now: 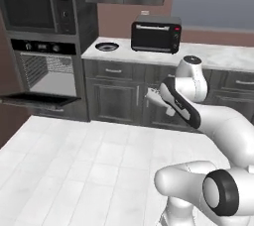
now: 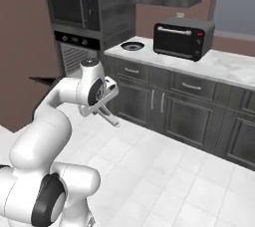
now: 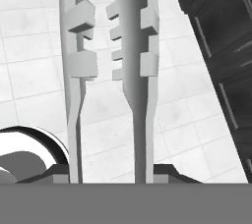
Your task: Pick up the tongs from the counter and place them near the plate next to the oven.
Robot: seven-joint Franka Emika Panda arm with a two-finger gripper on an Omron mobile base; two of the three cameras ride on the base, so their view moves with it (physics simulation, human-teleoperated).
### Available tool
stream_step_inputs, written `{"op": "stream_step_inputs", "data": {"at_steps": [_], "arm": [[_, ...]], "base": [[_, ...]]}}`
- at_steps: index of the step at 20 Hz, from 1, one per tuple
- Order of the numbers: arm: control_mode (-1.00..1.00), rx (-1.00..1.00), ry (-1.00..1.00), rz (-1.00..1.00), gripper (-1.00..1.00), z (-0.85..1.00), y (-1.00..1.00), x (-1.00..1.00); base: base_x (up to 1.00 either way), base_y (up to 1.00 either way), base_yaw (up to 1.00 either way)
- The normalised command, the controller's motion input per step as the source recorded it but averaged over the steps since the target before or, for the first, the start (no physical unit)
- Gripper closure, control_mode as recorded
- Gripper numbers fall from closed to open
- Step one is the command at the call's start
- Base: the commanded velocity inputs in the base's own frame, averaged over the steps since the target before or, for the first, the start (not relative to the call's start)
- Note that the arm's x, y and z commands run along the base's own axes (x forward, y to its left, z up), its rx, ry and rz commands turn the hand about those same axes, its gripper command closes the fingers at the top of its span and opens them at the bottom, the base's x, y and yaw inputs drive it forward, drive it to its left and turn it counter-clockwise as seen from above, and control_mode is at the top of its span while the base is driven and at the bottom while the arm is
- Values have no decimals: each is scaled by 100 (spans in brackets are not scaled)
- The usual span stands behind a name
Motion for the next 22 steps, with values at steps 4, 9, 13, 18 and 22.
{"op": "stream_step_inputs", "data": {"at_steps": [4,9,13,18,22], "arm": [[100,0,0,0,100,0,0,0],[100,0,0,0,100,0,0,0],[100,0,0,0,100,0,0,0],[100,0,0,0,100,0,0,0],[100,0,0,0,100,0,0,0]], "base": [[92,61,-34],[75,64,-38],[72,60,-38],[72,68,-33],[88,58,-22]]}}
